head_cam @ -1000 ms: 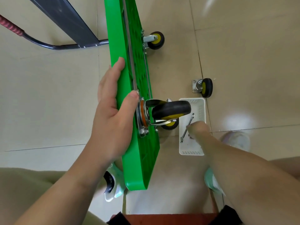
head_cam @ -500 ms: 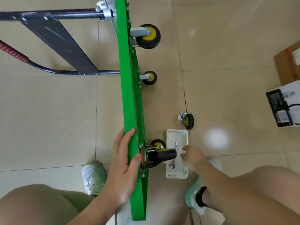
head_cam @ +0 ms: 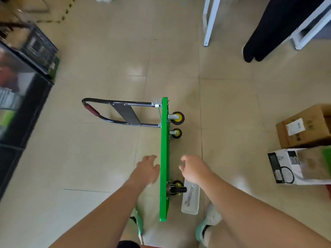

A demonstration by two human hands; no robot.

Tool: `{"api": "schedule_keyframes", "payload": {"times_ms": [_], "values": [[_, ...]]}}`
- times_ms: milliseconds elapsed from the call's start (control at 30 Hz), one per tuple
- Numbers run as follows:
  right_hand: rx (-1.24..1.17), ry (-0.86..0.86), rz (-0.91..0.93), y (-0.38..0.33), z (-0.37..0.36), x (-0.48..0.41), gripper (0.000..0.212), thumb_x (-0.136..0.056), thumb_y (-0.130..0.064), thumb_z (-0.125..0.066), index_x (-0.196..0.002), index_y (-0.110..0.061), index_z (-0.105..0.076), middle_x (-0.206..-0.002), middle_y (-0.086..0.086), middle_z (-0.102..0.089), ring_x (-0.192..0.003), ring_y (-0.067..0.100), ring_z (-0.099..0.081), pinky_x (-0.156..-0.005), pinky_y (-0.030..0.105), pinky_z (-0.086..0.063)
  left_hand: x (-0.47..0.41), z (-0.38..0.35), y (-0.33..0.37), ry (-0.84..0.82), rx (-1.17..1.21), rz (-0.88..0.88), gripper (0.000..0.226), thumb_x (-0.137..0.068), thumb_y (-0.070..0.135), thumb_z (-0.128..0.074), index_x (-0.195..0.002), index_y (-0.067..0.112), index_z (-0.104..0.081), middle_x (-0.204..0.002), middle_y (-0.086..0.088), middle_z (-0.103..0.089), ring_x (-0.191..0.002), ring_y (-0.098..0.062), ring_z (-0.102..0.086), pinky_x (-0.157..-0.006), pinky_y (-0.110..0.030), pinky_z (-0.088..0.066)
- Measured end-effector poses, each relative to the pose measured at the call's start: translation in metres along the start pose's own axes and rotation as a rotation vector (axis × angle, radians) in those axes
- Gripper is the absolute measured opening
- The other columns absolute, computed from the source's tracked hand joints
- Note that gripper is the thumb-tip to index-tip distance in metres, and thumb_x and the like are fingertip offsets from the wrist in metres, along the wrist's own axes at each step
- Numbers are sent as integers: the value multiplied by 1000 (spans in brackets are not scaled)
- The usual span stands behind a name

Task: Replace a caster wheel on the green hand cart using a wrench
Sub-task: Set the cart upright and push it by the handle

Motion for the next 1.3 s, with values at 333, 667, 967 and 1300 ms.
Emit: {"api": "schedule_keyframes", "payload": {"times_ms": [333,667,967,1300], "values": [[237,300,352,-223,187,63,28,-98,-30,-57,-120,-14,-61,-120,12,-60,-113,33,-61,-91,38,-52,105,248,39,378,22,-44,48,-104,26,-48,-152,20,-46,-154,-9,-47,-138,-31,-50,-112,-44,-44],[343,391,553,-499,176,73,39,-99,-32,-58,-134,-14,-56,-130,11,-56,-118,33,-59,-96,39,-51,160,445,-119,613,-36,30,52,-104,32,-50,-155,25,-42,-155,-5,-44,-139,-33,-48,-113,-46,-43],[375,404,714,-718,138,137,40,-100,-34,-57,-135,-15,-54,-127,12,-56,-111,31,-60,-92,41,-53,270,589,-264,728,-41,147,50,-103,35,-48,-152,27,-44,-150,-4,-47,-133,-33,-52,-108,-51,-50],[395,399,966,-869,101,187,47,-97,-38,-62,-141,-27,-52,-135,3,-54,-119,26,-59,-91,37,-51,370,654,-345,898,48,289,51,-101,36,-50,-152,29,-46,-150,-3,-47,-133,-32,-52,-109,-52,-49]]}}
Point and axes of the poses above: each hand's wrist, its own x-axis away from the middle knuckle, its own z-axis out of the back of the hand, y = z × x, the point moved 8 cm from there along -x, towards the middle knuckle
